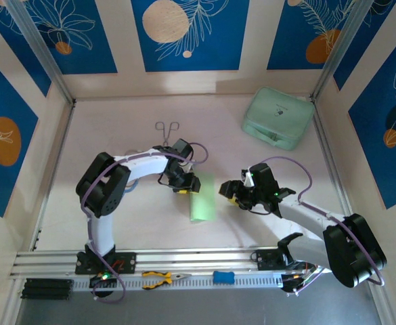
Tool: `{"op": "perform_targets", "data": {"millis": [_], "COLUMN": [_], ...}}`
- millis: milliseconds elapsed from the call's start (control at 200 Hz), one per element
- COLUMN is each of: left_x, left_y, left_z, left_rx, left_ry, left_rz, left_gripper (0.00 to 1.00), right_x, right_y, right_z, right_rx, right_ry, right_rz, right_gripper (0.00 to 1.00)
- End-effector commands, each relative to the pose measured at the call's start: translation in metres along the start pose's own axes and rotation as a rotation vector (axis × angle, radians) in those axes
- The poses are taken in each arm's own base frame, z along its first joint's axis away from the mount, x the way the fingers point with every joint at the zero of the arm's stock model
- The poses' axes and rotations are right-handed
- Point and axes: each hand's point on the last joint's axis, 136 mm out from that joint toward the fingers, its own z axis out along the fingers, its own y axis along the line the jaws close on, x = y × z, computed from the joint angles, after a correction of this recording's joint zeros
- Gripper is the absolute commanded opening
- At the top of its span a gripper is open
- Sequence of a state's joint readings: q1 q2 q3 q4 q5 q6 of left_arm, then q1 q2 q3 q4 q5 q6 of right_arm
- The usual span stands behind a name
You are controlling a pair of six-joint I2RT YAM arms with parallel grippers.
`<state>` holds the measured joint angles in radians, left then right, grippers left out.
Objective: Fold a paper plane with a square sheet of paper (pick it up from the middle)
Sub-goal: First fold the square sheet of paper in half at the center of the table.
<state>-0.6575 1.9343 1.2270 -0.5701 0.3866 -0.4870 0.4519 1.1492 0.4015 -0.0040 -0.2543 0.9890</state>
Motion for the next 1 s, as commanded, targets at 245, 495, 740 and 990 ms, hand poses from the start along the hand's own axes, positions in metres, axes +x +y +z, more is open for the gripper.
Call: {"op": "perform_targets", "data": {"millis": [245,495,740,990], "left_x": [0.016,0.017,0.018,0.018], "left_y": [0.051,0.054,0.057,0.059], "left_z": [0.016,0.019,0.019,0.021], "left_rx": [-0.2,-0.209,-0.228,-0.235], "left_ry": [0.08,0.091,0.097,0.101], "left_rz": [-0.027,-0.02,-0.017,-0.018], "left_gripper": [0.48,0.48,0.47,0.46], "right_x": [0.006,0.006,0.007,0.007], "right_y": [-0.005,-0.012,-0.01,-0.01], "right_z": [0.001,0.002,0.003,0.004], "right_rx": [0.011,0.039,0.031,0.031], "right_ry": [0.014,0.013,0.023,0.029], "right_rz": [0.008,0.03,0.026,0.028], "right_gripper": [0.63,0.63,0.64,0.63]}}
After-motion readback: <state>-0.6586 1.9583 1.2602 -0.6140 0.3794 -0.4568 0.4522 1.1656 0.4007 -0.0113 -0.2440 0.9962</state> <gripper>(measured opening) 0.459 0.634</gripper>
